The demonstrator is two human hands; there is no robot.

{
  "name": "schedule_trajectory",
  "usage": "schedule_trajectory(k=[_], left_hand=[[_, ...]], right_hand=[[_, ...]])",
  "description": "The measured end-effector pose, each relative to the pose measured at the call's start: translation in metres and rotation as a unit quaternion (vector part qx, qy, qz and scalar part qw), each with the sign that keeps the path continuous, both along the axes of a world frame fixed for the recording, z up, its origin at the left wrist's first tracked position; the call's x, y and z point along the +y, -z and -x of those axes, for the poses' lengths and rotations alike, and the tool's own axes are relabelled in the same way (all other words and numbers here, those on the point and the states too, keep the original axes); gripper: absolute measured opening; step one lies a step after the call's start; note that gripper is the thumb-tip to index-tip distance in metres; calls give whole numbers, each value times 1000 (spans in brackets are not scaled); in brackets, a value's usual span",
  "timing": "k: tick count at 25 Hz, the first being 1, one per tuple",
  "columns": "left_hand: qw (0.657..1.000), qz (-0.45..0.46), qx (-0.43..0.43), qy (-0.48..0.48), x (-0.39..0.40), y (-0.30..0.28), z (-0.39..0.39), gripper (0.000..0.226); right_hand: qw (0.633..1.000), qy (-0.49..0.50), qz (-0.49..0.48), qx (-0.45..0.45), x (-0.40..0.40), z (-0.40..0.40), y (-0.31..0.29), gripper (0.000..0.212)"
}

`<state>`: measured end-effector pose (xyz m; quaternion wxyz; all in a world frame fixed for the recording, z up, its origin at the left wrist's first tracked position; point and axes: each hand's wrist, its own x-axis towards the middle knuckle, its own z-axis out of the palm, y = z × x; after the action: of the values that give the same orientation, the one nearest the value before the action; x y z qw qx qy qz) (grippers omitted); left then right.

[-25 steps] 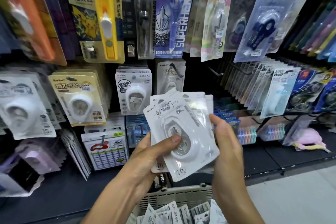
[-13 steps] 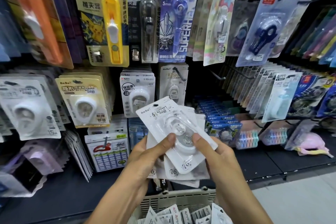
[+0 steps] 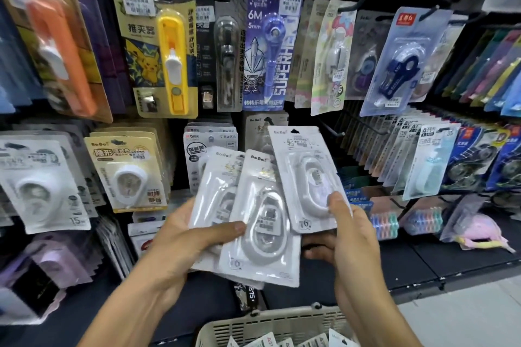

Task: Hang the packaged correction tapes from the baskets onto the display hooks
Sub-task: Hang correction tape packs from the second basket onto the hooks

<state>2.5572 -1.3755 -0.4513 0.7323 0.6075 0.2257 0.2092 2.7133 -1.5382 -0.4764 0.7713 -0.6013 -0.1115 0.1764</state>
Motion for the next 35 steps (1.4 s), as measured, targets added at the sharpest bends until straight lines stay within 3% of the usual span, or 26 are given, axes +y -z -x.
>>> schedule_trajectory(k=[4,11,15,18,20,23,29,32,35], left_hand=[[997,-59,-10,-39,33,-17,32,67],[996,-47,-50,-49,48,-27,52,94],[993,-38,-70,-83,37,-19,35,72],[993,-42,-66,-94,21,-13,18,61],[995,-44,-63,-63,16,-11,12,52],[997,-40,-60,-27,17,-12,14,47],[992,-58,-82,-74,29,-18,25,60],[994,-42,-77,-65,26,-16,21,55],[993,-26,-72,-85,21,-14,16,58]], right_hand=[[999,-8,34,-20,4,-12,-8,33],[997,-7,50,-55,7,5,-7,26],[994,-101,24,46,28,6,-16,43],[982,-188,23,-22,30,24,-15,46],[973,-225,2,-59,31,35,-16,33],[986,-161,-32,-29,31,29,-23,21],[995,-73,56,-39,13,-9,-24,8],[996,-55,60,-27,19,-15,-25,23],[996,-78,19,25,29,-18,-22,69]])
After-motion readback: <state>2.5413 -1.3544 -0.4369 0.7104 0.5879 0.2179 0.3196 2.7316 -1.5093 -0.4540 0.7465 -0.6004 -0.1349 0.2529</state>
